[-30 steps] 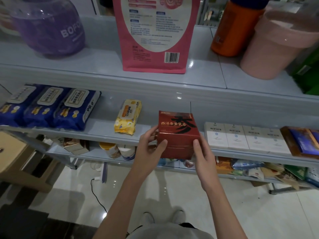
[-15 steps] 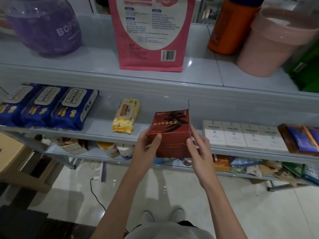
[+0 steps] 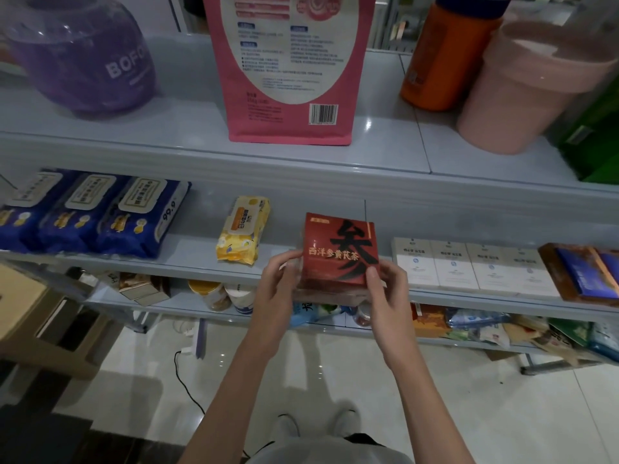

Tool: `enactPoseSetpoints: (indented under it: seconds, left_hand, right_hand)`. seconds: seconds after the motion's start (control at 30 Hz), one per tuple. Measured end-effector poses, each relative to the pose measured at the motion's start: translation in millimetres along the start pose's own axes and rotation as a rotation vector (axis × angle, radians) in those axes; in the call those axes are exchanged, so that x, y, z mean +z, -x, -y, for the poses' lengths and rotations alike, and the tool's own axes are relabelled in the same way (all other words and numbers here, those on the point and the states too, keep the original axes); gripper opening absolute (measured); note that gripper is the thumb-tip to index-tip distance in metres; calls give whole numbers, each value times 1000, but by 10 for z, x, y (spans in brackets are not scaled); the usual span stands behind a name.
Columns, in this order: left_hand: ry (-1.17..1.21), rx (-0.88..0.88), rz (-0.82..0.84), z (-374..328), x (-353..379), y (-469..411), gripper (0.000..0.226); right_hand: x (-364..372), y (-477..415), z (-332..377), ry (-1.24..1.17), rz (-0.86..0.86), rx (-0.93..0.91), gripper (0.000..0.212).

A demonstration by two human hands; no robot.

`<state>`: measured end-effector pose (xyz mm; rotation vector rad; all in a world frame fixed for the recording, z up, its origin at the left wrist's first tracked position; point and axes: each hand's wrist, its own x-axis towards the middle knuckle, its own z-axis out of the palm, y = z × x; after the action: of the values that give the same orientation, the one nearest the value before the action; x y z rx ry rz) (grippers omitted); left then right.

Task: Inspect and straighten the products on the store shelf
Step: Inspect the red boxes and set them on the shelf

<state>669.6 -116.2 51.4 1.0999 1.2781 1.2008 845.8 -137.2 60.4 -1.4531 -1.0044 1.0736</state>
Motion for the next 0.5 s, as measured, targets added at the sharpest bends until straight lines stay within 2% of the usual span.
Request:
enactPoseSetpoints:
  seconds: [0.1,0.23,0.5]
  left_hand:
    - [-42,11,4,8,2,-23,26]
    - [97,-168,26,-69,52,-11,67]
    - [223,-202,17,-36,14,-40,43]
  right_hand:
    - [-3,-26,-38,-72,-26,33,24]
    - [-23,-29,-31,-150,-33,43,25]
    - [-38,-72,-77,-118,-40,74,27]
